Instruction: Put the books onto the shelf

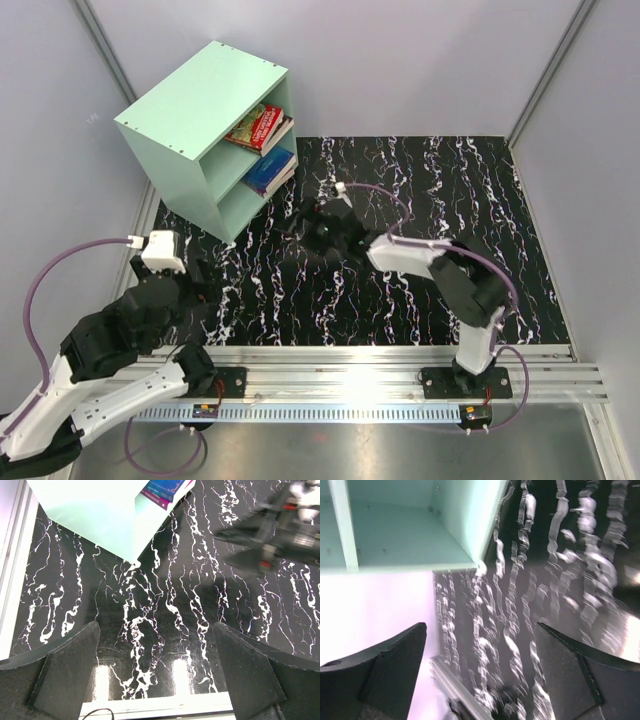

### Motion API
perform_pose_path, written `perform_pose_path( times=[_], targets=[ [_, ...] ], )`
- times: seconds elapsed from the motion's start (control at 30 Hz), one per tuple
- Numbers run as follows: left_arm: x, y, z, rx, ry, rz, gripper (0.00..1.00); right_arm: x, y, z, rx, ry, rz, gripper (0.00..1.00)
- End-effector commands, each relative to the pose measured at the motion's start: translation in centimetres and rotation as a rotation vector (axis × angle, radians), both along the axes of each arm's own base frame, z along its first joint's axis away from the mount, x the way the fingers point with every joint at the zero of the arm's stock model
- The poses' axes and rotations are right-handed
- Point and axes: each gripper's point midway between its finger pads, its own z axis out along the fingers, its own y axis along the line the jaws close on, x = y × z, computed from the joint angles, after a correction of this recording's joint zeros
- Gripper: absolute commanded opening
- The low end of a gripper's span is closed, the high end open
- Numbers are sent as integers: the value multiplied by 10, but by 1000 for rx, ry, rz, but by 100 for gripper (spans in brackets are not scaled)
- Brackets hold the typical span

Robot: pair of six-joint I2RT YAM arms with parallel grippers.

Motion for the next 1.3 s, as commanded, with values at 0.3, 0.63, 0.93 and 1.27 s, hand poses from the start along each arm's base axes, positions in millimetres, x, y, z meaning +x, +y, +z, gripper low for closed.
perform_pose_path(
  times=[0.3,0.63,0.93,1.27],
  targets=[
    [19,-38,25,-37,2,-51,99,-90,-147,157,-296,-523,-70,100],
    [52,-70,56,-7,-22,-24,99,-144,-248,231,-238,-685,-213,100],
    [62,-64,64,4,-62,50,99,-177,-274,206,-193,-657,-178,100],
    [72,-78,44,41,-25,53,99,-193,-267,180,-115,-644,-107,100]
  ],
)
